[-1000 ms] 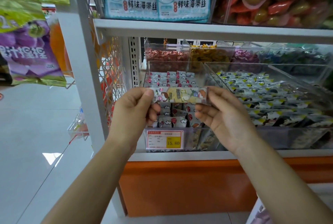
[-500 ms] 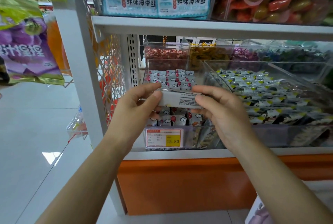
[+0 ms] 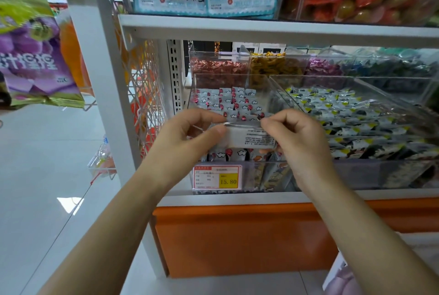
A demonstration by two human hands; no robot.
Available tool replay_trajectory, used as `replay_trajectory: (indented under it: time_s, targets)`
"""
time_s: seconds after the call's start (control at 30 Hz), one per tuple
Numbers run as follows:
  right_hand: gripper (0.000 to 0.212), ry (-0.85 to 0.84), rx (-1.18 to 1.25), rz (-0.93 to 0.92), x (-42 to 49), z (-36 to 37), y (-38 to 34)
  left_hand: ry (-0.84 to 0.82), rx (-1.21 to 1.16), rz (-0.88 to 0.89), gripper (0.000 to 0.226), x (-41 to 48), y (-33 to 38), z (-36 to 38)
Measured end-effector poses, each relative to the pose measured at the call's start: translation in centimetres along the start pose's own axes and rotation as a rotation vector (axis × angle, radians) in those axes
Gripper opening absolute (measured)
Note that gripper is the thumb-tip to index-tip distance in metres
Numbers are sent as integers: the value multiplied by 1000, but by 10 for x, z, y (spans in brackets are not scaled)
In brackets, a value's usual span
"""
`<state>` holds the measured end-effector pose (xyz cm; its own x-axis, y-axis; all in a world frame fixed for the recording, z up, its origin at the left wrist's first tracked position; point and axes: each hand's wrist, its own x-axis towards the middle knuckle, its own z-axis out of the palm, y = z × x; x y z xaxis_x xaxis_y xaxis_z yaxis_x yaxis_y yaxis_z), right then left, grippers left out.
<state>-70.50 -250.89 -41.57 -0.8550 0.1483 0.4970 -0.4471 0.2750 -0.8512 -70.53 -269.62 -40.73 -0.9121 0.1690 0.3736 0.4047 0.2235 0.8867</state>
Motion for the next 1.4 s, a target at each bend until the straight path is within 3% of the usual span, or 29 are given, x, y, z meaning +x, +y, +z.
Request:
replay_trajectory:
  time_s: [0.23,0.43,0.8,1.03,1.13,1.23,1.3,1.4]
  targets:
    - [14,-100,-33,-86,-3,3,-2,66,69,-59,4,2,-1,0]
    - [21,-128,-16,-62,-1,-1,-2,-10,79,-57,20,7,1,-10]
    - [23,-97,173,163,3,-3,1,-105,151,-7,36,4,4,-12]
    - [19,-271,380,411,9,-15,3,-93,264,41,16,5,-2,-9]
    - [20,-284,474,376,7,-15,7,13,408,81,10,5,-9,-4]
    - [46,-316,424,273,5,-14,9,152,483,118,23,5,-11,3]
    - [37,-266,303,194,4,-13,9,197,506,161,28,6,-10,10]
    - [13,-22,157,49,5,-15,6,214,464,148,35,10,-8,18]
